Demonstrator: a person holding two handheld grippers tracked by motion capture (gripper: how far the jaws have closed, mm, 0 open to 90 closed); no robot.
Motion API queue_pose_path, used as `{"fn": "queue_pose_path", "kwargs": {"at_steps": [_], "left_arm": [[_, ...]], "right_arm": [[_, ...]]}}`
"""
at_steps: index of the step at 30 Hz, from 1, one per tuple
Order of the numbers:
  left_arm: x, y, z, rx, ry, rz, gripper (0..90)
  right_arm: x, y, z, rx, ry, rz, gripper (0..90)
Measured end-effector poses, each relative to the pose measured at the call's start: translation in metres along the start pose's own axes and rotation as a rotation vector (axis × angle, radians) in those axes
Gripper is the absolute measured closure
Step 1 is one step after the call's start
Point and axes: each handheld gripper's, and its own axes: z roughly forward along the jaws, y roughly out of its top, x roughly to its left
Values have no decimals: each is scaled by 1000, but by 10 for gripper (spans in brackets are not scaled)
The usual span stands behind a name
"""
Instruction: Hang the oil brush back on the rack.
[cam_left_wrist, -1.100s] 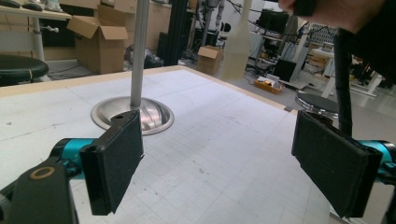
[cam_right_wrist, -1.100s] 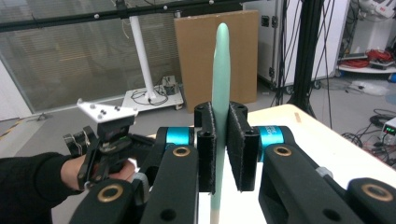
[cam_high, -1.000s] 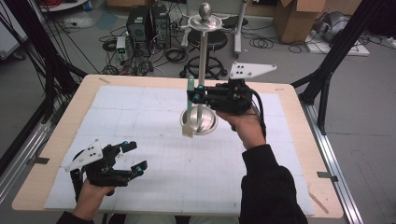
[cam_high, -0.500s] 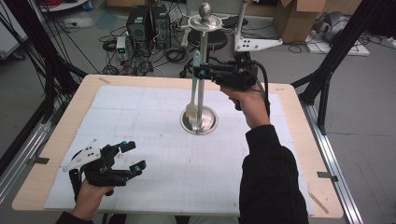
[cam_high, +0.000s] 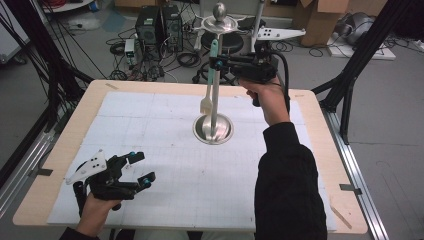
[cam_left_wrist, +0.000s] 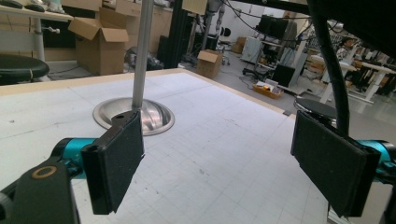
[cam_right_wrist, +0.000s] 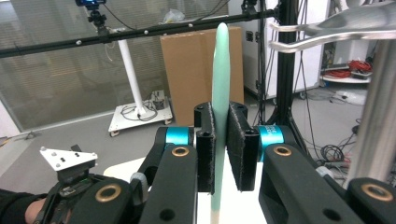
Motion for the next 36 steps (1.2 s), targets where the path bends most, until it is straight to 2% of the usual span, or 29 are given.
{"fn": "queue_pose_path", "kwargs": {"at_steps": [10, 16, 31, 33, 34, 35, 36], "left_arm": [[1, 1, -1, -5, 3, 0, 175], [1, 1, -2, -7, 4, -3, 175], [2, 1, -2, -10, 7, -5, 175], [2, 1, -3, -13, 7, -7, 175], [3, 1, -3, -15, 9, -8, 175], [3, 1, -3, -17, 9, -11, 175], [3, 1, -3, -21, 12, -11, 175]], "right_arm": [[-5, 5, 2, 9, -9, 1, 819], [-8, 4, 0, 7, -22, 18, 818], [-15, 0, -2, 28, -75, 41, 810], [-13, 0, -3, 15, -86, 36, 687], [-12, 0, -4, 4, -103, 35, 609], [-9, -2, -7, -19, -137, 38, 564], [-8, -5, -9, -27, -149, 41, 532]]}}
